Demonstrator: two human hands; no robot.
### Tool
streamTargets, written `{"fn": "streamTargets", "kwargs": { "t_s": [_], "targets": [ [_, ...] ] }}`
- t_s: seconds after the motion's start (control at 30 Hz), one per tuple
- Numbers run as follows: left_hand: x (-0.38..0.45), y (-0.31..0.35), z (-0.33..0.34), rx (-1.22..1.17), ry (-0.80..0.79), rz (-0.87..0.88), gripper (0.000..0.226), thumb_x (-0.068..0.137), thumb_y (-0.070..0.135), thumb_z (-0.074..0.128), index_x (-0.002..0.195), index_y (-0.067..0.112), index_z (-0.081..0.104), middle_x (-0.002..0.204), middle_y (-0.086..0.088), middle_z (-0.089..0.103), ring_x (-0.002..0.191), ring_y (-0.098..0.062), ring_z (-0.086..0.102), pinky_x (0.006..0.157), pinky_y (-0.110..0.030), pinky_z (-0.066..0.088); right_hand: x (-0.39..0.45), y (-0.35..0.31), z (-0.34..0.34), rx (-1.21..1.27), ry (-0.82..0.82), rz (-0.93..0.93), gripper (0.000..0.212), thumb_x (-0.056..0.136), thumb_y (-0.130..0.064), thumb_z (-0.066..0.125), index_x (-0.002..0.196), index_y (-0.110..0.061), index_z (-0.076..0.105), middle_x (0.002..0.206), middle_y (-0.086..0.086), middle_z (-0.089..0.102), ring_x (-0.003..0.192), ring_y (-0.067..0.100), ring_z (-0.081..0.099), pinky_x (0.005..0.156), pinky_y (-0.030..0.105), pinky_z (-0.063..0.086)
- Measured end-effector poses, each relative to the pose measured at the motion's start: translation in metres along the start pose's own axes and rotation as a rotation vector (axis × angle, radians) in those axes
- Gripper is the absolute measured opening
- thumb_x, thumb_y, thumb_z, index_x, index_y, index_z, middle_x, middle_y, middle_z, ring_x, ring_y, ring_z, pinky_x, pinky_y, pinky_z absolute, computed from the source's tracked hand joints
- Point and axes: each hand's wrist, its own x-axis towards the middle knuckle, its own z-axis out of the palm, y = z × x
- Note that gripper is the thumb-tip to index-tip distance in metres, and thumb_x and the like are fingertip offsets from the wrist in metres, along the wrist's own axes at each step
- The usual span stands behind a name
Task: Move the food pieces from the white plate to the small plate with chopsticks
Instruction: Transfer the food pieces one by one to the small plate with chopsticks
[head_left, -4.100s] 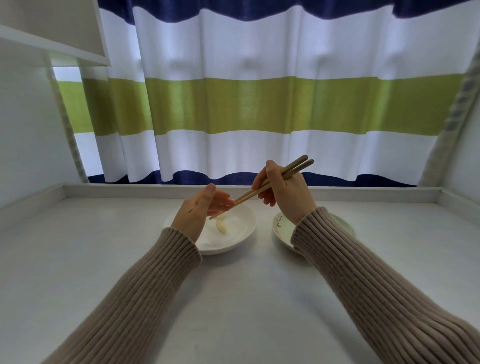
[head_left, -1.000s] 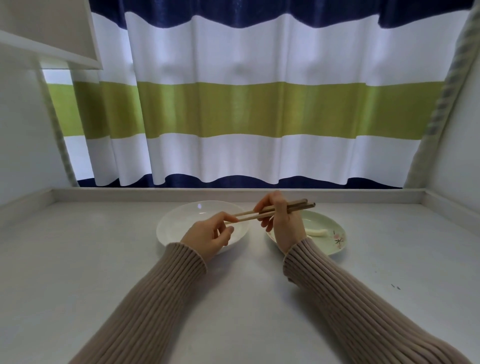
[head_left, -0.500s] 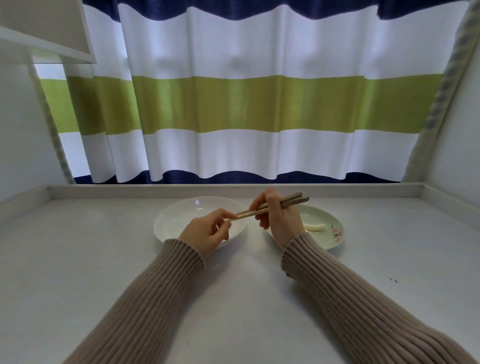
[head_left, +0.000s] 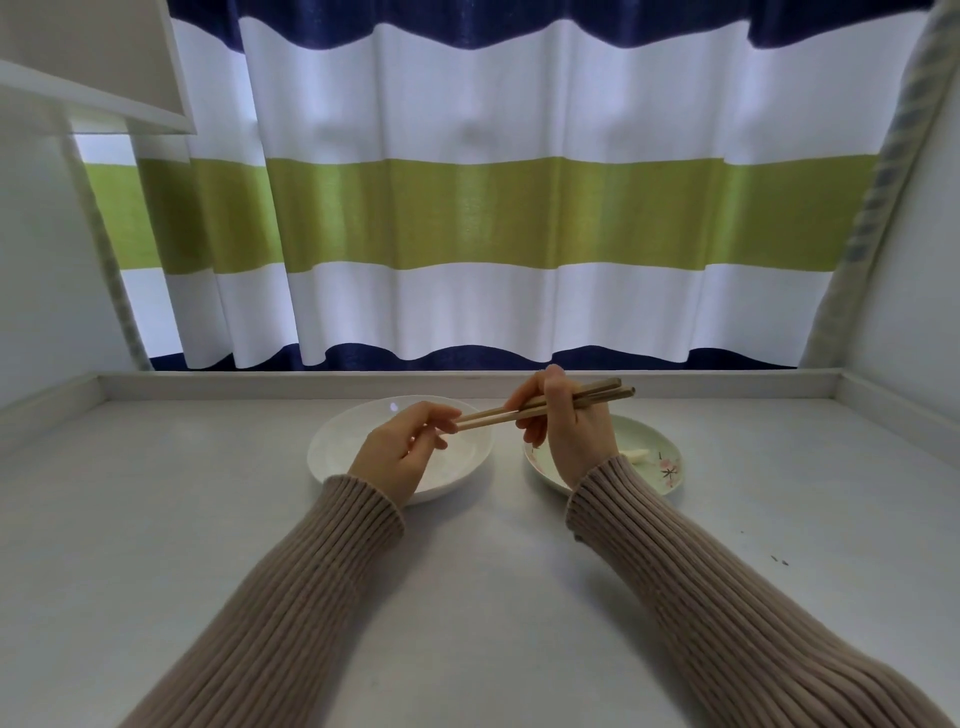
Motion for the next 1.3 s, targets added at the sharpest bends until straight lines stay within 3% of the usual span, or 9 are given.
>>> {"fn": "streamTargets", "kwargs": {
  "t_s": [0.13,0.37,0.53,0.93,1.3],
  "targets": [
    [0.004,0.006,0.0,-0.185,0.05,-0.038,0.033,0.092,0.0,0.035,0.106,0.017,0.06,0.097,0.003,0.07,0.089,-0.008,0.065,0.084,-0.021,0.047,0.003,-0.008,-0.008,0.015,0.014,-0.016,0.048,0.097,-0.02,0.031,0.069,0.004,0.062,0.056,0.009,0.058,0.044,0.003,0.05,0.043,0.017,0.044],
    [0.015,0.027,0.011,-0.273,-0.028,-0.066,0.031,0.093,0.002,0.036,0.108,0.016,0.06,0.098,0.002,0.071,0.095,-0.006,0.065,0.09,-0.026,0.048,0.002,-0.019,-0.036,0.011,0.055,-0.009,0.05,0.097,-0.021,0.031,0.071,0.006,0.062,0.055,0.006,0.057,0.043,0.003,0.049,0.043,0.016,0.043],
    [0.026,0.054,0.031,-0.315,-0.094,-0.032,0.028,0.093,0.004,0.037,0.102,0.016,0.061,0.096,-0.001,0.072,0.094,-0.012,0.067,0.092,-0.037,0.05,-0.001,-0.028,-0.069,0.008,0.105,0.0,0.053,0.097,-0.021,0.029,0.069,0.009,0.062,0.053,0.007,0.056,0.041,0.003,0.049,0.041,0.016,0.042],
    [0.03,0.095,0.087,-0.362,-0.272,0.017,0.027,0.092,0.004,0.039,0.1,0.014,0.062,0.09,0.004,0.072,0.088,-0.007,0.068,0.092,-0.03,0.048,-0.018,-0.028,-0.141,-0.078,0.183,0.039,0.053,0.096,-0.022,0.031,0.064,0.006,0.062,0.053,0.013,0.056,0.04,0.007,0.049,0.039,0.017,0.041],
    [0.027,0.1,0.102,-0.312,-0.303,0.002,0.027,0.092,0.004,0.04,0.096,0.015,0.064,0.091,0.005,0.071,0.084,-0.006,0.067,0.085,-0.025,0.048,-0.028,-0.017,-0.158,-0.138,0.165,0.069,0.053,0.096,-0.024,0.032,0.065,0.006,0.063,0.053,0.012,0.056,0.038,0.007,0.048,0.039,0.016,0.04]
  ]
}}
